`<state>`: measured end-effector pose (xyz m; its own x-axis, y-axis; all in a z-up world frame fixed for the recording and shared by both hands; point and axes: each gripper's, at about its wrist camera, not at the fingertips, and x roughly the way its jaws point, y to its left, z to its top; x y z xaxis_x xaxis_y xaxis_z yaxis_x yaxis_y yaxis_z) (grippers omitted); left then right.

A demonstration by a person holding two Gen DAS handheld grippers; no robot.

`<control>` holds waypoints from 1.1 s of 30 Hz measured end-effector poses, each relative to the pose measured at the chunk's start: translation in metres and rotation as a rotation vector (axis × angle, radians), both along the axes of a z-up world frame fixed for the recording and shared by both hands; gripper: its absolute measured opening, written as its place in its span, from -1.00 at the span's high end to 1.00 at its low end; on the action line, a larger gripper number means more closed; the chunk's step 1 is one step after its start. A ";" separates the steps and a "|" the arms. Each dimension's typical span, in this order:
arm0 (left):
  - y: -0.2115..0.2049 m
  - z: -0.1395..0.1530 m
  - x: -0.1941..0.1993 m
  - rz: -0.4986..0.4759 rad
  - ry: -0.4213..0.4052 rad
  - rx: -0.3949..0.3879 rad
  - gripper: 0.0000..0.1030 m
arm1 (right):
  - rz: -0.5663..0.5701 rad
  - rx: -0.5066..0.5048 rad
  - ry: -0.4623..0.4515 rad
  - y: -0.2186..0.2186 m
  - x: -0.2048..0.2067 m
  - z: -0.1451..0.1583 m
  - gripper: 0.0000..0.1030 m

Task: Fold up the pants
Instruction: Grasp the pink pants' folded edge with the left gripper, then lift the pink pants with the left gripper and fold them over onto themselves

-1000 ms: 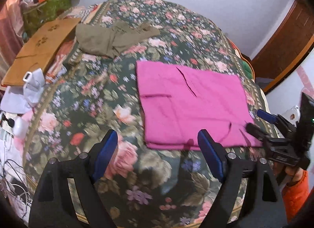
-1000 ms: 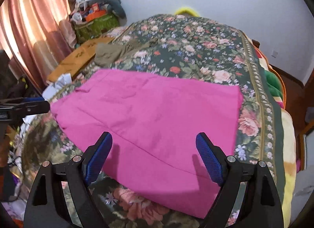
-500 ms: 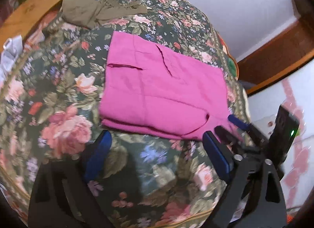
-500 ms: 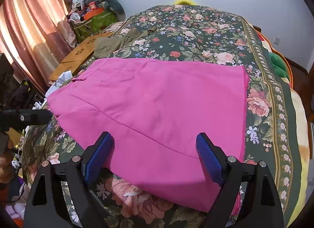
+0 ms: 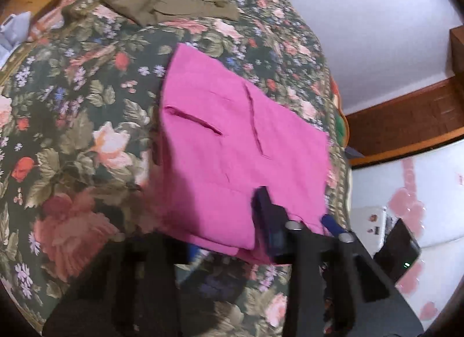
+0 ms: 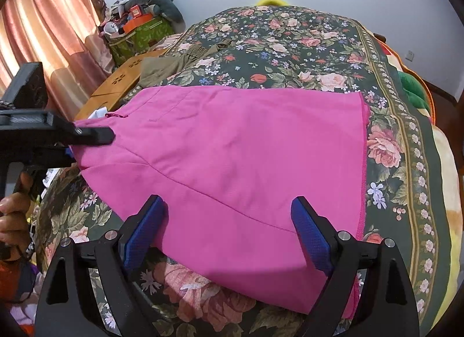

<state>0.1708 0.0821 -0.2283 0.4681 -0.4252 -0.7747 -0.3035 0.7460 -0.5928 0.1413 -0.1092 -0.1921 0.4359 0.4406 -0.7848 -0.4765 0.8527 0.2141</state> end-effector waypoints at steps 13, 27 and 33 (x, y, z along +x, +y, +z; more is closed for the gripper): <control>0.000 0.029 -0.036 0.044 -0.107 0.492 0.55 | -0.040 0.002 0.001 -0.022 -0.008 -0.001 -0.70; -0.041 0.092 -0.025 -0.048 -0.324 0.763 0.63 | -0.041 -0.009 0.018 -0.032 -0.003 -0.006 -0.70; -0.063 0.122 -0.008 -0.112 -0.412 0.654 0.67 | -0.033 -0.006 0.024 -0.032 -0.001 -0.007 -0.70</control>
<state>0.1631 0.0190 -0.1064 0.7534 -0.0035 -0.6575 -0.0566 0.9959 -0.0702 0.1404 -0.1417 -0.1988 0.4310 0.4218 -0.7977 -0.4427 0.8692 0.2204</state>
